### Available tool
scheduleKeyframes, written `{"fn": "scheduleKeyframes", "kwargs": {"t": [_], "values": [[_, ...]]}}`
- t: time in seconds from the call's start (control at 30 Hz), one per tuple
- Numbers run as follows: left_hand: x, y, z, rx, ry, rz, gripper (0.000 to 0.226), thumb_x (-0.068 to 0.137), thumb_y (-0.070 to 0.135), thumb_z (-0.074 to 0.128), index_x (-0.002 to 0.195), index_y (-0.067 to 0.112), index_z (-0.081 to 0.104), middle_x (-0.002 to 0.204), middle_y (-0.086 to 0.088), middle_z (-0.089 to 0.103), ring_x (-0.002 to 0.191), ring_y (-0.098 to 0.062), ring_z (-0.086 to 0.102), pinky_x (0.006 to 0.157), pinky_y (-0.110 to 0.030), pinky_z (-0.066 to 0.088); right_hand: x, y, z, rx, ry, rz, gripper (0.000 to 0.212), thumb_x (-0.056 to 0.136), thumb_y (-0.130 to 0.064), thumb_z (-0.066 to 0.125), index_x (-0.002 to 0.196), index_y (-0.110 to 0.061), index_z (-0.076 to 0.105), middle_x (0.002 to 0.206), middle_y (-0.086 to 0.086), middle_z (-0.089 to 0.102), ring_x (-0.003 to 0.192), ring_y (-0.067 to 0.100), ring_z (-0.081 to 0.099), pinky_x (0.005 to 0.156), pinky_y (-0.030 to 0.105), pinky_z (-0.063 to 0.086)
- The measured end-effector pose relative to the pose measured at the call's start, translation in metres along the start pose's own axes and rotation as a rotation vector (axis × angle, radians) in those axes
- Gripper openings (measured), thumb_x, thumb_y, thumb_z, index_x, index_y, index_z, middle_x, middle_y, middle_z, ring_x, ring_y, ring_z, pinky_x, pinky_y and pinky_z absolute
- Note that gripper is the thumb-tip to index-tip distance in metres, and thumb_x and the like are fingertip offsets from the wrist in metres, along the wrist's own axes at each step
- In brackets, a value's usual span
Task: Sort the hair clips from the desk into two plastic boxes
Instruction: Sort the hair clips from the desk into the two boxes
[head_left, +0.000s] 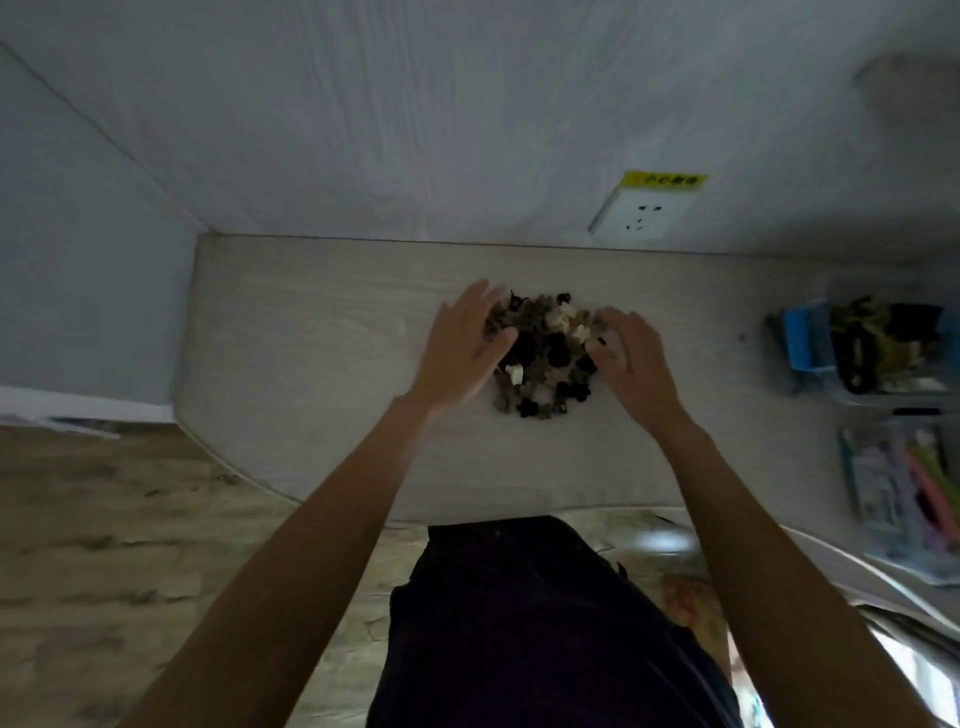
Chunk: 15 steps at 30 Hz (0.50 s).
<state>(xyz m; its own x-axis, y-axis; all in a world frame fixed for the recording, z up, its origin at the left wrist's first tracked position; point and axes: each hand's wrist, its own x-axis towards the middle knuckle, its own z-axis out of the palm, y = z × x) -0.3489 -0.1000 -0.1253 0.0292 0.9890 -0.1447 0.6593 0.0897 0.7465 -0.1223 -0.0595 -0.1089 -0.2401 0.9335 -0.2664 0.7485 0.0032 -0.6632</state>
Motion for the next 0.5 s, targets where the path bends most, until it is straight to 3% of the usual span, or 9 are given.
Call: {"fn": "scheduleKeyframes", "kwargs": {"t": [0.07, 0.17, 0.27, 0.37, 0.5], "values": [[-0.019, -0.011, -0.012, 0.098, 0.086, -0.041, 0.073, 0.083, 0.063, 0.039, 0.144, 0.024, 0.027, 0.154, -0.004, 0.023, 0.142, -0.02, 0.018, 0.115, -0.042, 0.014, -0.023, 0.009, -0.002, -0.084, 0.016, 0.041, 0.072, 0.08, -0.054, 0.058, 0.14, -0.02, 0.035, 0.149, 0.01, 0.031, 0.139, 0.028, 0.024, 0.115, 0.045, 0.018], [-0.046, -0.024, -0.019, 0.143, 0.01, -0.224, 0.093, 0.069, 0.066, 0.059, 0.145, 0.029, 0.02, 0.152, -0.005, 0.02, 0.14, -0.026, 0.017, 0.112, -0.043, 0.02, -0.047, 0.01, 0.009, -0.135, -0.049, 0.147, 0.093, 0.071, -0.05, 0.072, 0.145, -0.029, 0.019, 0.152, 0.011, 0.017, 0.138, 0.031, 0.017, 0.11, 0.05, 0.025], [-0.06, -0.017, -0.008, 0.057, -0.093, -0.249, 0.103, 0.069, 0.048, 0.075, 0.147, 0.027, 0.012, 0.147, -0.009, 0.02, 0.135, -0.028, 0.018, 0.109, -0.044, 0.024, -0.059, -0.004, 0.036, -0.1, -0.057, 0.168, 0.096, 0.067, -0.042, 0.078, 0.143, -0.03, 0.02, 0.145, 0.013, 0.018, 0.13, 0.034, 0.026, 0.099, 0.05, 0.037], [-0.056, -0.003, 0.011, 0.076, -0.088, -0.186, 0.105, 0.066, 0.04, 0.079, 0.147, 0.021, 0.015, 0.138, -0.016, 0.029, 0.124, -0.033, 0.031, 0.104, -0.045, 0.035, -0.059, -0.023, 0.061, -0.067, 0.016, 0.202, 0.096, 0.064, -0.034, 0.082, 0.141, -0.025, 0.027, 0.136, 0.016, 0.026, 0.117, 0.037, 0.04, 0.092, 0.051, 0.046], [-0.048, 0.01, 0.031, -0.007, -0.055, -0.202, 0.099, 0.069, 0.035, 0.079, 0.146, 0.02, 0.019, 0.129, -0.016, 0.036, 0.114, -0.033, 0.043, 0.095, -0.043, 0.044, -0.052, -0.036, 0.077, -0.103, 0.02, 0.158, 0.088, 0.069, -0.038, 0.077, 0.14, -0.016, 0.029, 0.13, 0.02, 0.034, 0.104, 0.038, 0.052, 0.086, 0.048, 0.05]]}}
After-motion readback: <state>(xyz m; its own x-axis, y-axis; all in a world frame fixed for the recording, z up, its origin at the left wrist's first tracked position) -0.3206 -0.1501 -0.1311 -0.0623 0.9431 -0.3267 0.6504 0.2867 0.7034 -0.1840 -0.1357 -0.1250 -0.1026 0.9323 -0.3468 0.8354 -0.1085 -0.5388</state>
